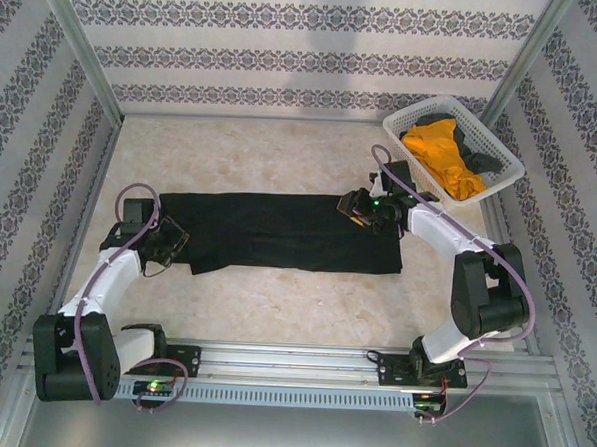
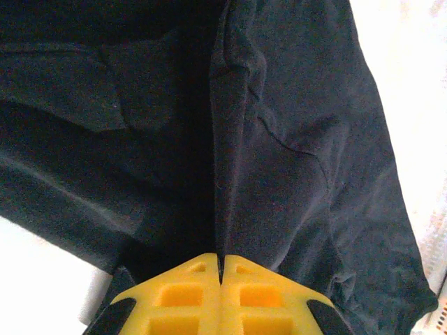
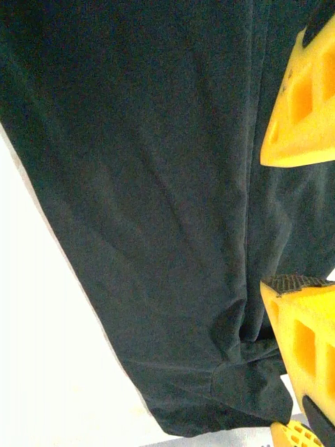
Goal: Fold and stack the t-shirts
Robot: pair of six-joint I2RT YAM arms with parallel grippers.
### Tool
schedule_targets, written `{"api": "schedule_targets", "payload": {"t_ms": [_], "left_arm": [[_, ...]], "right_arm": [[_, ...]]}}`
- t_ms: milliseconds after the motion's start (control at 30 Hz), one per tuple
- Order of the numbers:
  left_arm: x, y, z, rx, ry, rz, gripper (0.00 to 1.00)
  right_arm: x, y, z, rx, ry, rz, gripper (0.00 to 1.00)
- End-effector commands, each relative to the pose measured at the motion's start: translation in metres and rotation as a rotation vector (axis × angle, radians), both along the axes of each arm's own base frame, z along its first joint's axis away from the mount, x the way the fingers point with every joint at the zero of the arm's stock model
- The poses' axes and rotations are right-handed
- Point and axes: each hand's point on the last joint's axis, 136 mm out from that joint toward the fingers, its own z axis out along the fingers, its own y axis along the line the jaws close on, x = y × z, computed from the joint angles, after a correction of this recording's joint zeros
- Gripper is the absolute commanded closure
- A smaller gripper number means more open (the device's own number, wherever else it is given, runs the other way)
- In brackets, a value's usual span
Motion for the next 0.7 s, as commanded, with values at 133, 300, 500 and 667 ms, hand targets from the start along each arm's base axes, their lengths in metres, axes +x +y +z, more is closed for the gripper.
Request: {"api": "schedule_targets", "payload": {"t_ms": [133,300,500,667], "left_arm": [[0.012,0.015,0.009,0.096,0.027,0.006,1.0],[0.028,0.028,0.018,0.137,0.037,0.012,1.0],[0.047,0.038,0.026,0.15,0.046,-0.007,1.0],[0.061,0.043,0.023,0.155,0.076,-0.045,1.0]], "right_arm": [[0.002,0.005,0.007,0.01,-0.011,0.018,0.54],[0.001,0.005,0.011,0.016,-0.016,0.025,0.54],[0.002,0.004,0.013,0.018,-0.019,0.021,0.53],[0.001,0.004,0.01,0.018,-0.011,0.019,0.54]]}}
